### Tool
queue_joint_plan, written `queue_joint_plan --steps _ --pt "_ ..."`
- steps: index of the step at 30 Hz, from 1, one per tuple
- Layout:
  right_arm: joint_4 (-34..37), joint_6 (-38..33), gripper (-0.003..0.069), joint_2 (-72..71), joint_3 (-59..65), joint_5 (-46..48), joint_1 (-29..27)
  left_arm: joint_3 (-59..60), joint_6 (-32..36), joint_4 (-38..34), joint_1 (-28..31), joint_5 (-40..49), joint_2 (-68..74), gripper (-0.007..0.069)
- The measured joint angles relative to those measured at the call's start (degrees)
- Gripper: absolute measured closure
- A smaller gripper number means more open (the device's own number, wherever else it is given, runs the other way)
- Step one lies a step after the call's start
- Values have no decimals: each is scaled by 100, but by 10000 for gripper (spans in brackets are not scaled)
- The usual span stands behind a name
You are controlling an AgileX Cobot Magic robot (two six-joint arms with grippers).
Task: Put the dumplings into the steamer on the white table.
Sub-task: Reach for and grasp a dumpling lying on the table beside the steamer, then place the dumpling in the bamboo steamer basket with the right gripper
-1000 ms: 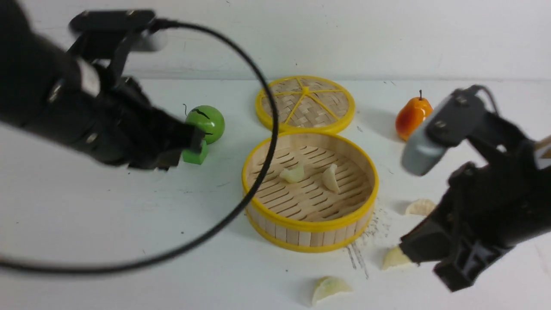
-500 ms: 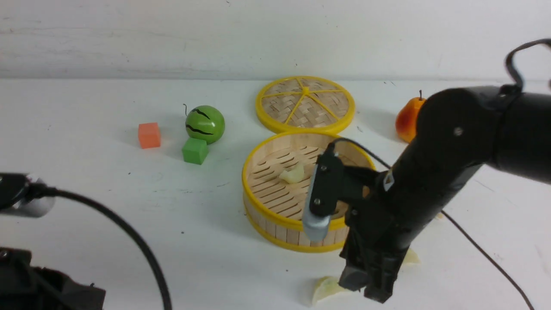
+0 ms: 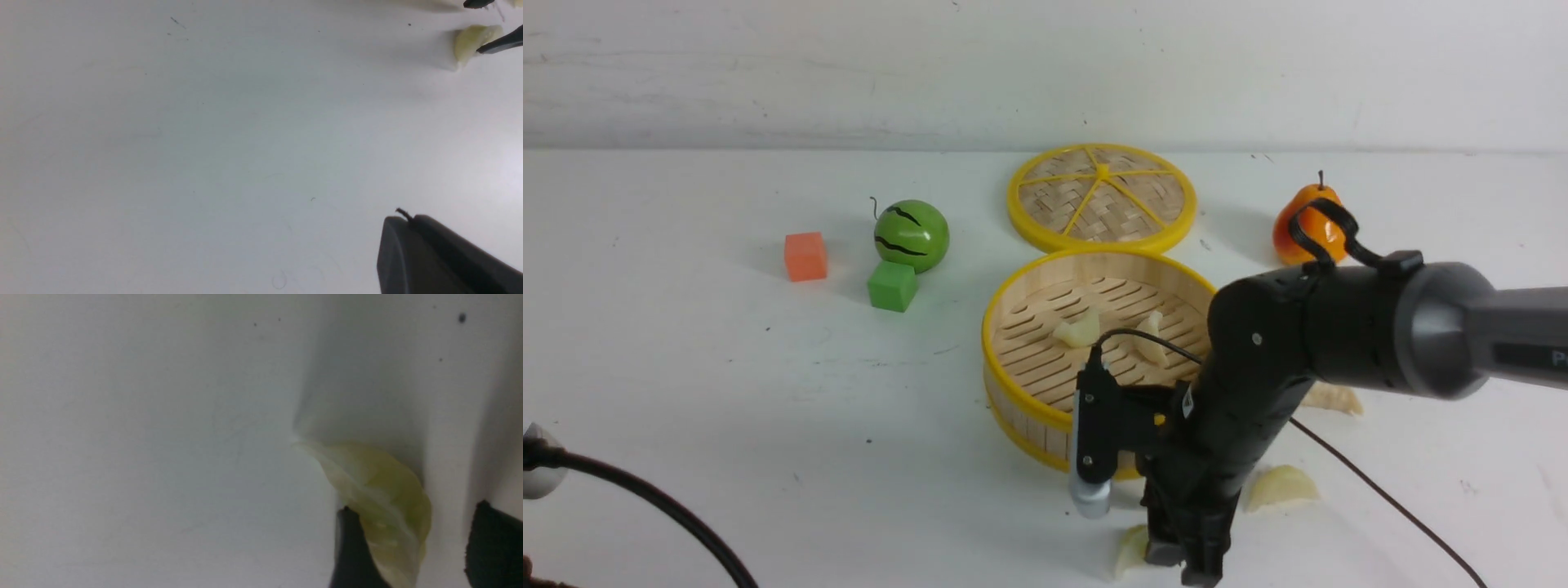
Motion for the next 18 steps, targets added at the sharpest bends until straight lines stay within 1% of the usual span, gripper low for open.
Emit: queue_joint_plan --steps 3,5,8,13,18 --pt "0 -6 443 20 0 27 0 14 0 5 0 -92 0 639" --pt "0 -6 494 20 -12 44 0 14 0 5 0 -161 0 639" --pt "0 163 494 -3 -94 202 0 14 0 5 0 -226 0 639" --pt "-21 917 494 -286 -581 602 0 14 0 5 0 -231 0 639" --pt "-181 2105 494 -538 -1562 779 0 14 0 10 0 -247 0 639"
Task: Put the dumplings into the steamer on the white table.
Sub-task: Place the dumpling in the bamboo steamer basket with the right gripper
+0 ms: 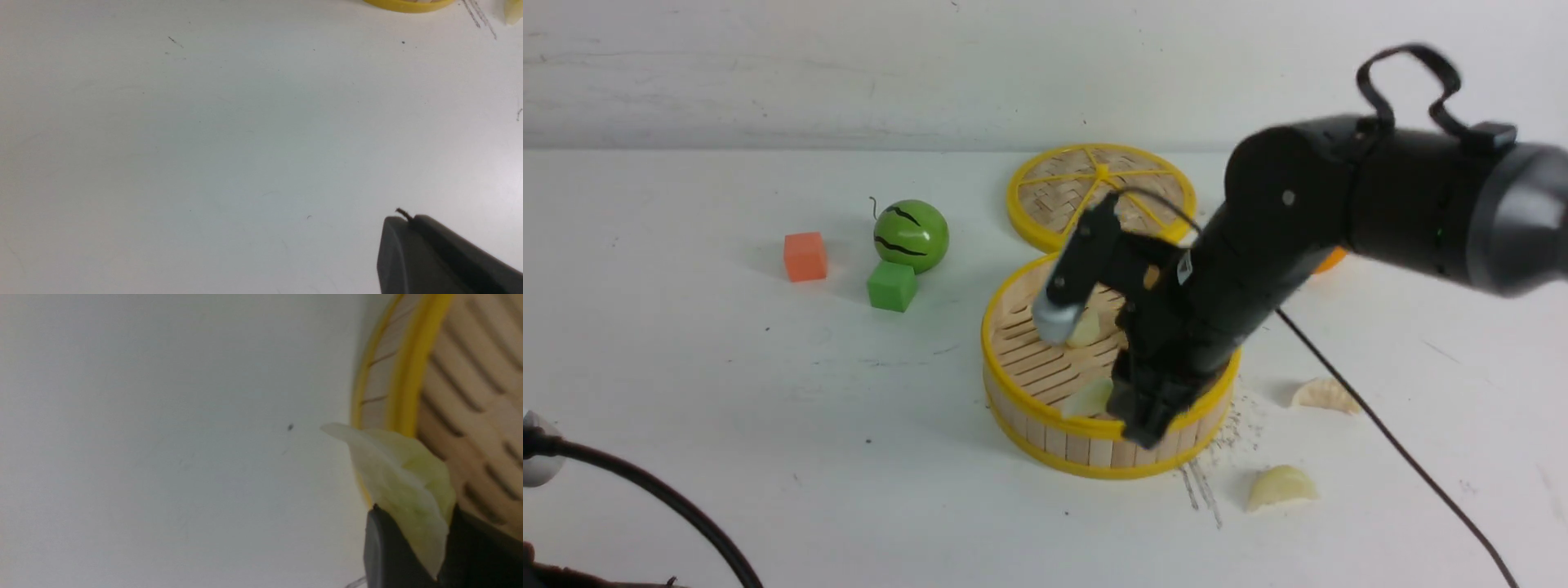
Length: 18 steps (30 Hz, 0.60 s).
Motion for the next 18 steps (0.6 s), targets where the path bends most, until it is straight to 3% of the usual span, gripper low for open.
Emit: queue_joint_plan --steps 5,8,18 --pt "-563 1659 494 486 -783 -227 0 5 0 0 0 -77 0 639" --pt "-732 2232 494 955 -909 -455 0 5 0 0 0 -106 0 639" --pt "-955 2917 496 1795 -955 -1163 0 5 0 22 0 22 0 639"
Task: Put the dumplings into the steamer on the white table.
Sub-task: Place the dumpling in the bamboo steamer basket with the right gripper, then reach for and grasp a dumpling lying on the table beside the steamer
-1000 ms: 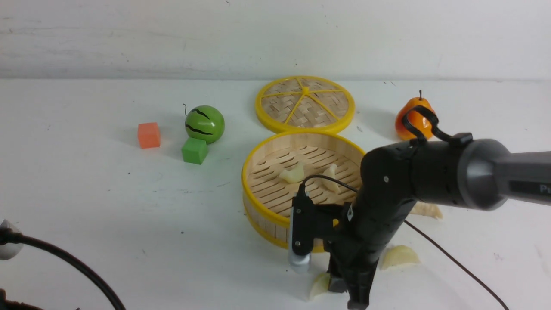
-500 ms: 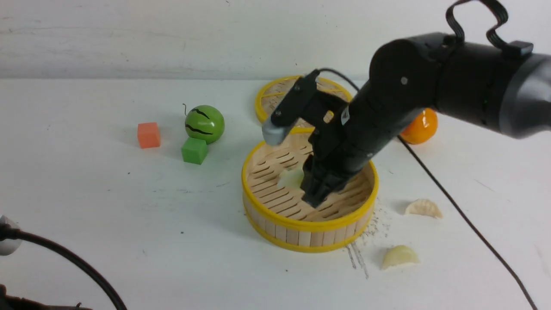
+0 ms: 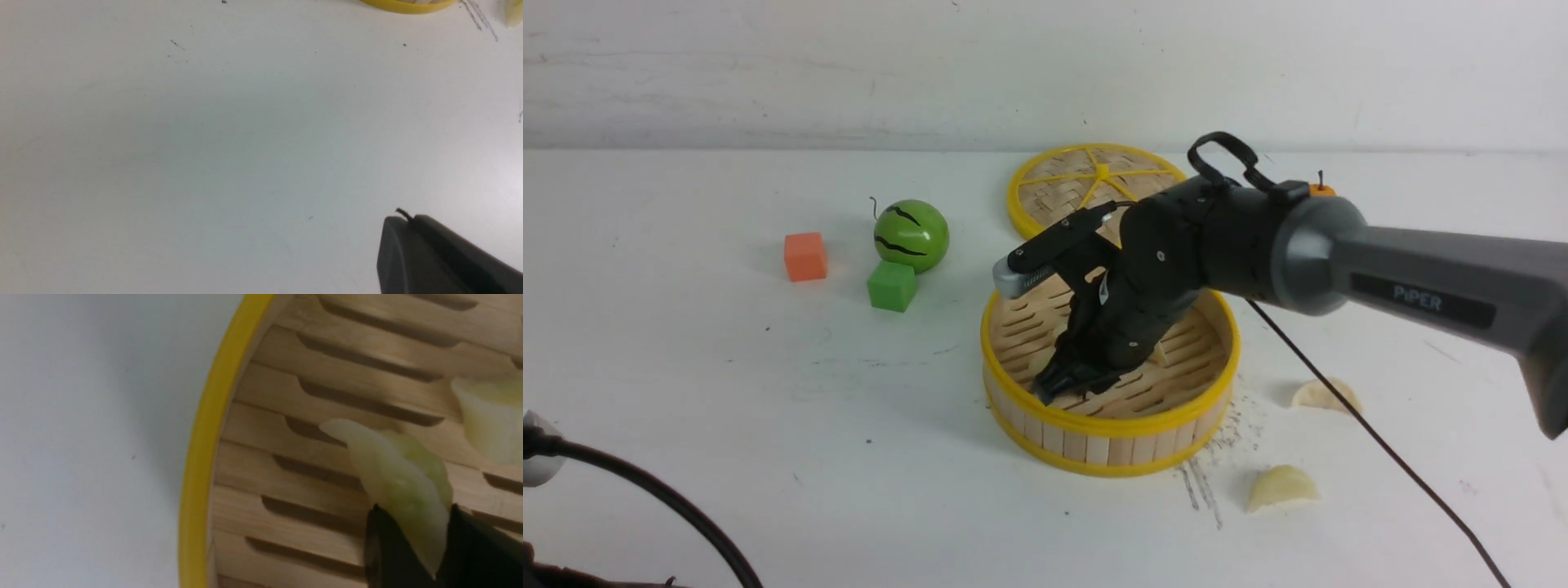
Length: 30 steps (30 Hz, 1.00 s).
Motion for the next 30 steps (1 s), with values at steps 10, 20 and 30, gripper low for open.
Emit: queue_joint_plan --steps 10,20,30 --pt "-728 543 167 -718 -565 2087 0 0 0 43 0 87 0 639" --pt "-588 -734 100 -2339 1088 2762 -794 0 0 59 0 -1 0 639" --pt "7 -3592 109 -2067 2776 923 -1158 20 0 61 0 -43 0 639"
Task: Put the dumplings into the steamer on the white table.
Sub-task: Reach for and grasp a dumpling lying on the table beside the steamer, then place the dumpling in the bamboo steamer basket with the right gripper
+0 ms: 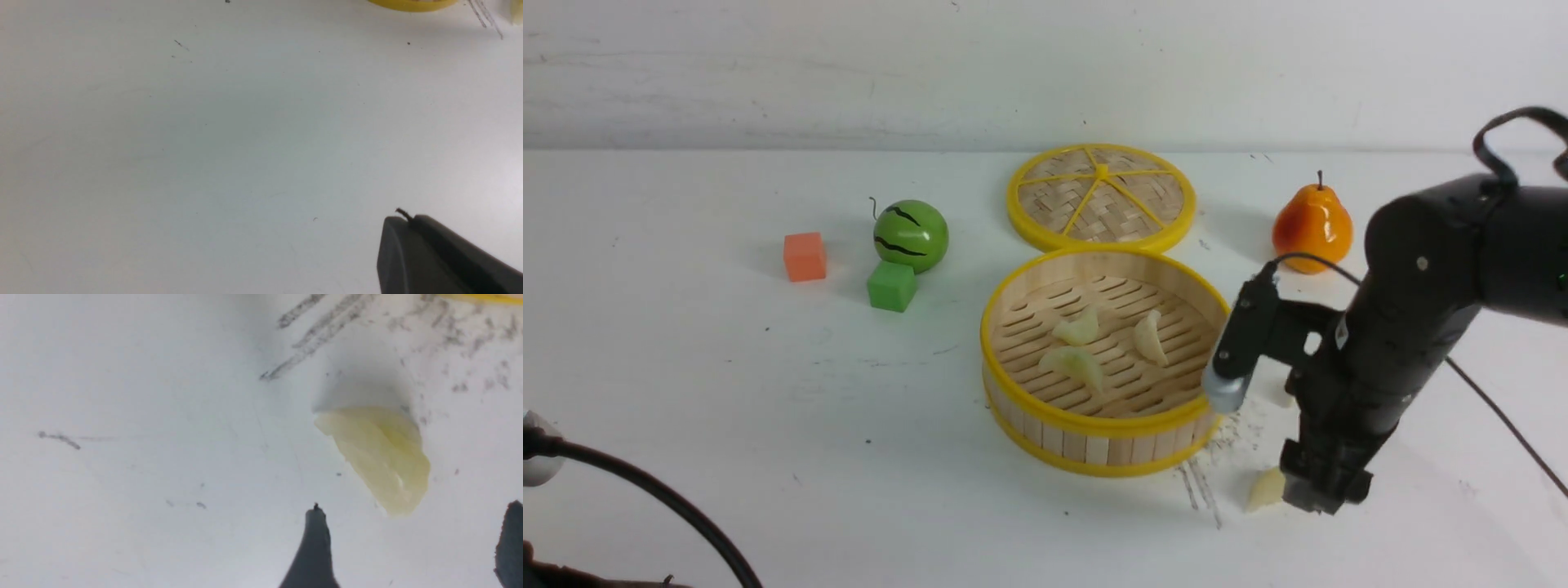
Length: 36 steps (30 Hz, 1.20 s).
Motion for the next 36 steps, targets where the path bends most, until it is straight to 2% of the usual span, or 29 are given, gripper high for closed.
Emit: queue_joint_plan --steps 4,9,12,13,14,15,16,18,24,27,30,36 --pt "-6 -481 109 318 22 -299 0 111 0 0 0 -36 0 639" --pt "-44 -560 134 633 22 -414 0 195 0 24 0 -61 0 639" --pt "-48 -560 230 647 22 -438 0 207 0 49 0 -97 0 639" --pt "-48 -560 240 647 22 -440 0 207 0 50 0 -97 0 639" --pt "-48 -560 344 647 22 -452 0 207 0 49 0 -102 0 639" --pt "-48 -554 400 640 22 -452 0 207 0 49 0 -102 0 639" --pt "-48 -534 428 620 16 -430 0 207 0 53 0 -102 0 639" --pt "-8 -442 421 553 -90 -265 0 207 0 55 0 -114 0 639" --pt "560 189 418 263 -1280 664 0 207 0 62 0 -142 0 639" --pt "781 1086 418 325 -1996 842 67 207 0 66 0 -182 0 639" --pt "732 1738 418 571 -2472 833 255 207 0 66 0 -272 0 639" --pt "180 2723 418 1458 -2987 770 741 207 0 66 0 -300 0 639"
